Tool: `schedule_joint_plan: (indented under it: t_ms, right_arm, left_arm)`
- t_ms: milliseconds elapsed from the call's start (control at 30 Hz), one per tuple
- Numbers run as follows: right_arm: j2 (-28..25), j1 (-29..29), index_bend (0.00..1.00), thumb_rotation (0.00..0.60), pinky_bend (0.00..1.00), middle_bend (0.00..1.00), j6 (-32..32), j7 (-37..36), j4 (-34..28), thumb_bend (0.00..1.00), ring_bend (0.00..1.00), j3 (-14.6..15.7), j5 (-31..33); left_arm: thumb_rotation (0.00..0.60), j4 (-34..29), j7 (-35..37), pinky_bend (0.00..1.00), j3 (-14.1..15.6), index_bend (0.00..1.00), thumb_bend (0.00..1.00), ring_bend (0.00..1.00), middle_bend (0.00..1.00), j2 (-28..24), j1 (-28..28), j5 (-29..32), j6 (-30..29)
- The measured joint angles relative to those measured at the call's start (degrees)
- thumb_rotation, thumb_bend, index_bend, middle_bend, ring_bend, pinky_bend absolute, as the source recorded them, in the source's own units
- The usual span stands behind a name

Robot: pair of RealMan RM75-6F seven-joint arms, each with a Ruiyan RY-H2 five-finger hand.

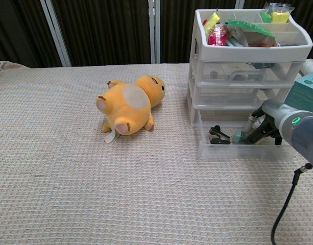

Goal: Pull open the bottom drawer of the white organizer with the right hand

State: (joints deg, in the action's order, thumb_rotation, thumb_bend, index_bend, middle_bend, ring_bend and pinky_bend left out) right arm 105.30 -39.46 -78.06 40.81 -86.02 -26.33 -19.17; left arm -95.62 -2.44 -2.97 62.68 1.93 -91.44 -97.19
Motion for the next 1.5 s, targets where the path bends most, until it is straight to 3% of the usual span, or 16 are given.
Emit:
schedule_joint_plan:
  t_ms: [967,1500]
  right_arm:
    - [-6.1,2.8,0.53,0.600,0.68,0.94,-2.4,-1.8,-9.5,0.23,0.96,0.0,-3.4]
    - [-16.8,7.2,0.52,0.600,0.68,0.94,-4.3,-5.3,-17.9,0.23,0.96,-1.3,-5.7]
  left_arm:
    - [0.600,-0.1,-0.4,0.00,0.0,0.00,0.06,0.00,0.00,0.1,0.1,-0.2,-0.4]
    - [0.600,-0.4,-0.9,0.00,0.2,0.00,0.06,0.00,0.00,0.1,0.3,-0.7,-0.6]
